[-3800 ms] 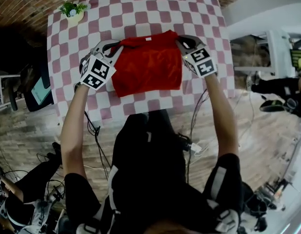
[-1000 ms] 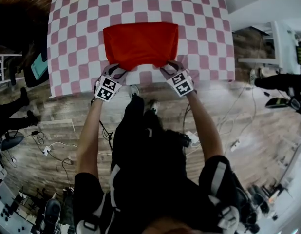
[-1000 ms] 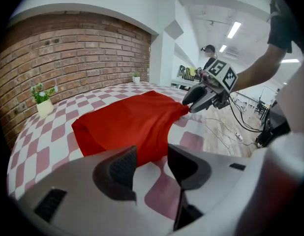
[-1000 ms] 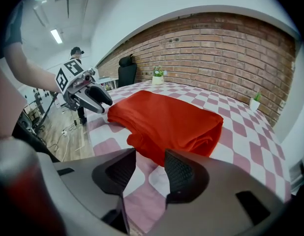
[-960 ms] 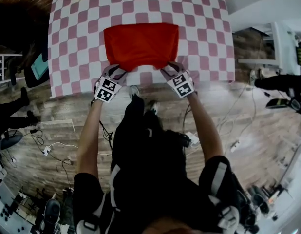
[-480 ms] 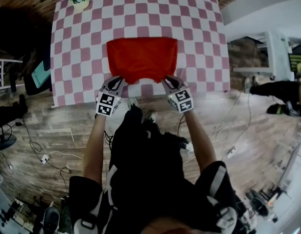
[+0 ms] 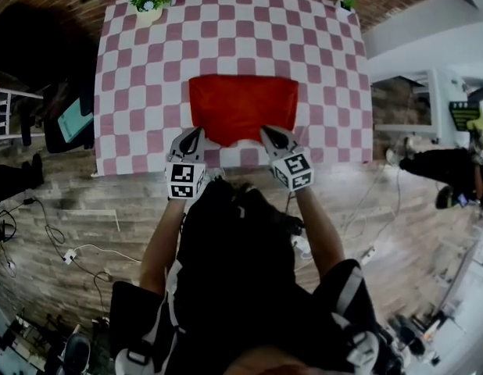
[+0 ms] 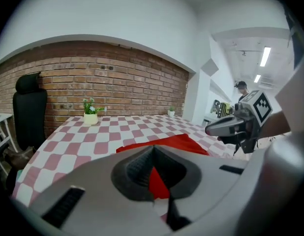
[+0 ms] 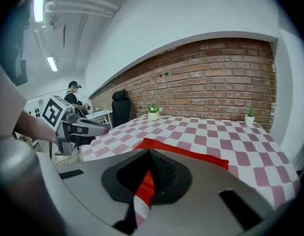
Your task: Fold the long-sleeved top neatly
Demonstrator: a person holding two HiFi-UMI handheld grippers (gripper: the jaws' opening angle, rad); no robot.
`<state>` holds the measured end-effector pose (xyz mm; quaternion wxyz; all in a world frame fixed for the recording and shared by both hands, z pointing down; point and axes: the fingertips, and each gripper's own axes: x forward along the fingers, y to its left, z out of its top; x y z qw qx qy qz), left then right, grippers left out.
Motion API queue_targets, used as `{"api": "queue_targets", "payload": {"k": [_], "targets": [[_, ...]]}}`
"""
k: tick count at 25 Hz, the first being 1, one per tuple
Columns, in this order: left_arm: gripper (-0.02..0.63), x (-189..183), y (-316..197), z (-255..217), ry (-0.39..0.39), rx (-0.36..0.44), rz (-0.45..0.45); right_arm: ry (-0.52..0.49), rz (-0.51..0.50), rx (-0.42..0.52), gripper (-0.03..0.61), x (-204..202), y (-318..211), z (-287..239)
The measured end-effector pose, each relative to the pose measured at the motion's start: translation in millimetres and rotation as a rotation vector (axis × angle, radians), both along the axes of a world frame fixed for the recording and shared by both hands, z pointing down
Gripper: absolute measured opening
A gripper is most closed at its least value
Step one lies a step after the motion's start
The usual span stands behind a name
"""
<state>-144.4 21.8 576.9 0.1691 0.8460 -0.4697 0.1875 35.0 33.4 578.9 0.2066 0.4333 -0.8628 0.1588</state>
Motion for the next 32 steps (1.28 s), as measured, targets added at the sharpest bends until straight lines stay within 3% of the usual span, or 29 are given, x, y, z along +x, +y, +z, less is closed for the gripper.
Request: {"api": "queue_targets", "payload": {"k": [9, 14, 18, 23, 27, 28, 29, 30, 32], "targets": [[0.006, -13.5, -7.2, -12.3, -0.003, 0.018, -0.063, -0.016, -0.041, 0.063, 0.008, -33.5, -40.0, -33.1], [0.006, -10.3, -8.5, -2.7, -0.018, -0.016, -0.091, -0.018, -0.087, 0.059, 0.008, -45.5, -60.3, -30.9], [0.006, -8.9, -9.0, 11.0, -0.039, -0.062, -0.136, 0.0, -0.151, 0.039, 0.008, -61.2, -82.2, -26.0], [0.006, -13.2, -15.7, 32.3, 0.003, -0.148, -0.229, 0.025, -0.258, -0.003, 0.008, -88.3, -113.9, -22.0], [0.013, -4.3, -21.6, 47.6, 0.055, -0.203, -0.248, 0.075, -0.364, -0.056, 0.011, -105.0, -131.2, -6.2], [0.042, -1.6, -22.9, 52.6, 0.06, -0.217, -0.244, 0.094, -0.396, -0.07, 0.014, -109.5, -134.7, 0.1], [0.125, 1.2, -22.9, 59.2, 0.059, -0.237, -0.234, 0.112, -0.43, -0.087, 0.041, -114.3, -137.8, 7.2], [0.18, 4.0, -21.5, 66.7, 0.056, -0.263, -0.224, 0.131, -0.466, -0.104, 0.102, -119.2, -140.4, 15.0], [0.203, 8.4, -17.4, 79.7, 0.053, -0.316, -0.217, 0.176, -0.539, -0.141, 0.135, -127.9, -144.8, 31.0]]}}
